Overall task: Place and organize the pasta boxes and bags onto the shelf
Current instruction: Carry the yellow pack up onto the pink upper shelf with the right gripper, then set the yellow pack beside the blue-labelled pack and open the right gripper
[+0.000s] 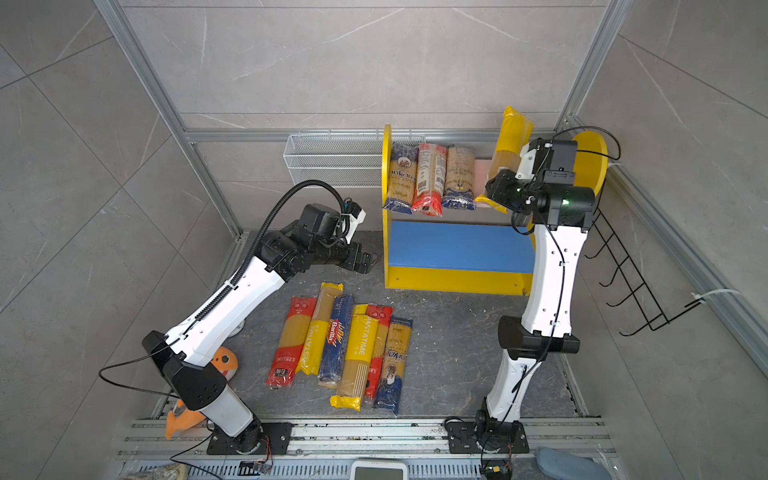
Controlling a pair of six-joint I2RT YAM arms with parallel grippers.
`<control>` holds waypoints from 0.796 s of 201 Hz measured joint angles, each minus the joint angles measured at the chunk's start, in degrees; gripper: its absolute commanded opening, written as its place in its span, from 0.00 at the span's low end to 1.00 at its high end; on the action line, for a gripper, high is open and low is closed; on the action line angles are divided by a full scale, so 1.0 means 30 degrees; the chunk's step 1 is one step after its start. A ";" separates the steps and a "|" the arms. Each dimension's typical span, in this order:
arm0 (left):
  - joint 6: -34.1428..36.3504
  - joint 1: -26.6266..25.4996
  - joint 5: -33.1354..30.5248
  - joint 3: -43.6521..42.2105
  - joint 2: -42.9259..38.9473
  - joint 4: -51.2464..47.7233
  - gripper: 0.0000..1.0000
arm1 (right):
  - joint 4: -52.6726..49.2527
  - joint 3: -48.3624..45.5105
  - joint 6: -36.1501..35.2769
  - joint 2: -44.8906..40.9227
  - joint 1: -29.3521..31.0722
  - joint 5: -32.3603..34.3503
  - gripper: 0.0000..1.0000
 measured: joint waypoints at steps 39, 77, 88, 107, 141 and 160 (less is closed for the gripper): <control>0.0044 0.0495 0.0364 0.0430 0.0539 -0.0117 1.00 | 0.0525 0.0204 0.0087 0.0692 -0.0015 -0.0765 0.00; 0.0036 0.0860 0.0437 0.0539 0.0597 -0.0284 1.00 | 0.0597 0.0270 0.0087 0.0816 -0.0022 -0.1086 0.07; 0.0029 0.0903 0.0452 0.0539 0.0597 -0.0284 1.00 | 0.0597 0.0277 0.0080 0.0823 -0.0022 -0.1100 0.19; 0.0007 0.0962 0.0466 0.0539 0.0597 -0.0277 1.00 | 0.0590 0.0277 0.0073 0.0823 -0.0022 -0.1115 0.32; -0.0240 0.0969 0.0503 0.0386 0.0597 -0.0175 1.00 | 0.0590 0.0270 -0.0117 0.0823 -0.0015 -0.0911 0.79; -0.0364 0.0969 0.0517 0.0007 0.0597 0.0036 1.00 | 0.0954 0.0270 -0.0372 0.0780 -0.0015 -0.0699 0.88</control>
